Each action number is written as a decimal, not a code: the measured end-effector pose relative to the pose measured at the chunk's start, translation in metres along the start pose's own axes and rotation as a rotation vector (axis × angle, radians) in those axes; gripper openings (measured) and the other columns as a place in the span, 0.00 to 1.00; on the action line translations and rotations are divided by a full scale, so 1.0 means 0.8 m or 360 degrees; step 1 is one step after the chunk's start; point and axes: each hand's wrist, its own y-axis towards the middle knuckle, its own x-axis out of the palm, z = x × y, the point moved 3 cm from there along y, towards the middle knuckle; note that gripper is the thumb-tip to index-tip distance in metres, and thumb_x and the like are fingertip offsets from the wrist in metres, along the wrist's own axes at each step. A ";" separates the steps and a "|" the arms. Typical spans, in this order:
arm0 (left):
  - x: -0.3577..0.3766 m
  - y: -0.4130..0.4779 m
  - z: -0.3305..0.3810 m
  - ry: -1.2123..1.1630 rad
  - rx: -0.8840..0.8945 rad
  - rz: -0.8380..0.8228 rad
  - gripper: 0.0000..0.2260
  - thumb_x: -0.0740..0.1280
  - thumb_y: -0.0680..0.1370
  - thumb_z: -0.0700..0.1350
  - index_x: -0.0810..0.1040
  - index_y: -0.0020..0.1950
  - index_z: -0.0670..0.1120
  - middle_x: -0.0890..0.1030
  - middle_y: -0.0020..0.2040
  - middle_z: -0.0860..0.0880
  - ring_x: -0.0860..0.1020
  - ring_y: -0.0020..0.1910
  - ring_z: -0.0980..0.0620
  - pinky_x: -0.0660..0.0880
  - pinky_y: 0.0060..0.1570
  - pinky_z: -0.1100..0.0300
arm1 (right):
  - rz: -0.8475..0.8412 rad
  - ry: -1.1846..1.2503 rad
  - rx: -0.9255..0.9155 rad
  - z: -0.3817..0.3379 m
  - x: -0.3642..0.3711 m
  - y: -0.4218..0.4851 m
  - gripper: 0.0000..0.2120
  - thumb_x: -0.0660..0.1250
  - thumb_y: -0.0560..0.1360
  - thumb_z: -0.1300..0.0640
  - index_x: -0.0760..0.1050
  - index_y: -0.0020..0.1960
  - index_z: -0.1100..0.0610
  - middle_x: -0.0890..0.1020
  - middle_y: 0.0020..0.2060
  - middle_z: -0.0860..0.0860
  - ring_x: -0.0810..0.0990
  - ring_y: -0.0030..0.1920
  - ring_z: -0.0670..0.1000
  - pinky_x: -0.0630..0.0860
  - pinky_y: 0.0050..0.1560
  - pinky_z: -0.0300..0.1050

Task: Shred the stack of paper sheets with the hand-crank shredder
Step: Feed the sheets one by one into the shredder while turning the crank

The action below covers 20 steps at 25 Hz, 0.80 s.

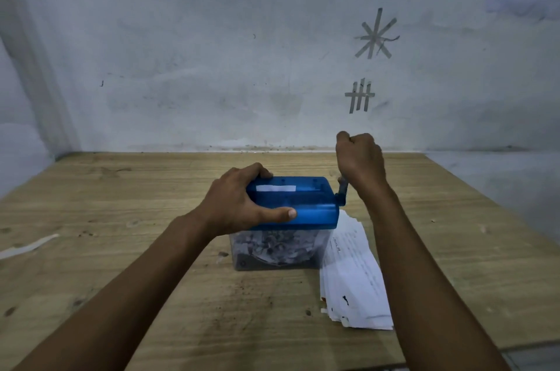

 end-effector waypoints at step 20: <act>0.008 -0.011 0.006 0.0253 -0.0113 0.0270 0.41 0.59 0.57 0.84 0.76 0.59 0.59 0.78 0.53 0.61 0.76 0.52 0.58 0.70 0.62 0.48 | -0.0214 0.0075 0.0327 0.098 0.011 -0.100 0.22 0.55 0.84 0.52 0.72 0.34 0.59 0.74 0.28 0.53 0.71 0.28 0.50 0.68 0.31 0.45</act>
